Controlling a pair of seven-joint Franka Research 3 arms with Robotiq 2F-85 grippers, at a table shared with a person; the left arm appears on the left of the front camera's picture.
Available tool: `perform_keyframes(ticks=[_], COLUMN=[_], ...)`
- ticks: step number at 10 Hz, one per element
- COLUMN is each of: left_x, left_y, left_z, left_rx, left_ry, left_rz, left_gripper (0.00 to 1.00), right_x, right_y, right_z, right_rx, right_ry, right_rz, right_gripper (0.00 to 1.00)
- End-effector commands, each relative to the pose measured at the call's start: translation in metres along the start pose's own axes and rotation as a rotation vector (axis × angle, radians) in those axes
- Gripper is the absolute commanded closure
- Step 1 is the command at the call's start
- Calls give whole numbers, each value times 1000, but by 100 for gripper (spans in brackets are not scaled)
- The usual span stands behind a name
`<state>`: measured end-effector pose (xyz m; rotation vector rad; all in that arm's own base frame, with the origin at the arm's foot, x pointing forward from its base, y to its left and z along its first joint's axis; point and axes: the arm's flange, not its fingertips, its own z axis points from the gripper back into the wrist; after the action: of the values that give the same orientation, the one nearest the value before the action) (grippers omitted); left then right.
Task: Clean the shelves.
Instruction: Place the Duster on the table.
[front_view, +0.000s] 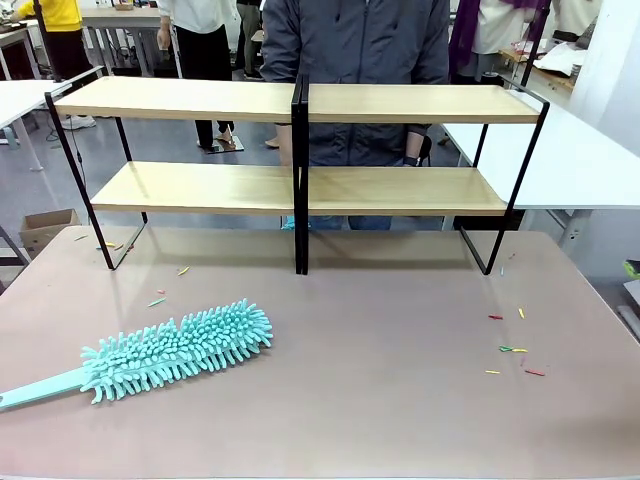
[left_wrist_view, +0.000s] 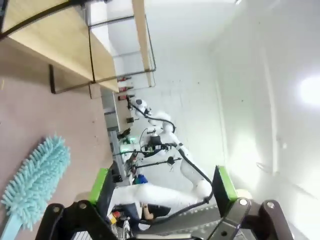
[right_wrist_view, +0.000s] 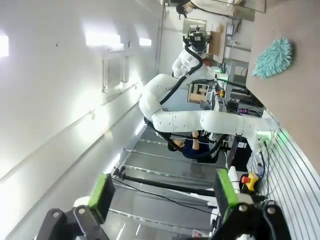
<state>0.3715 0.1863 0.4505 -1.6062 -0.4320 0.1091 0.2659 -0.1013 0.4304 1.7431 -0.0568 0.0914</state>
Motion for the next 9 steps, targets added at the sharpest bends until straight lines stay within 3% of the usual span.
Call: perform_keyframes(ticks=[1, 9], left_x=[-22, -22], left_y=[-31, -31], left_z=[6, 6], left_rx=[20, 20], left_ry=[116, 116], left_rz=[-143, -143], left_gripper=[0, 0], right_x=[-1, -1], right_y=[6, 6], right_z=[1, 1], right_rx=[6, 6], right_ry=[-7, -7], right_rz=[23, 23], right_gripper=[0, 0])
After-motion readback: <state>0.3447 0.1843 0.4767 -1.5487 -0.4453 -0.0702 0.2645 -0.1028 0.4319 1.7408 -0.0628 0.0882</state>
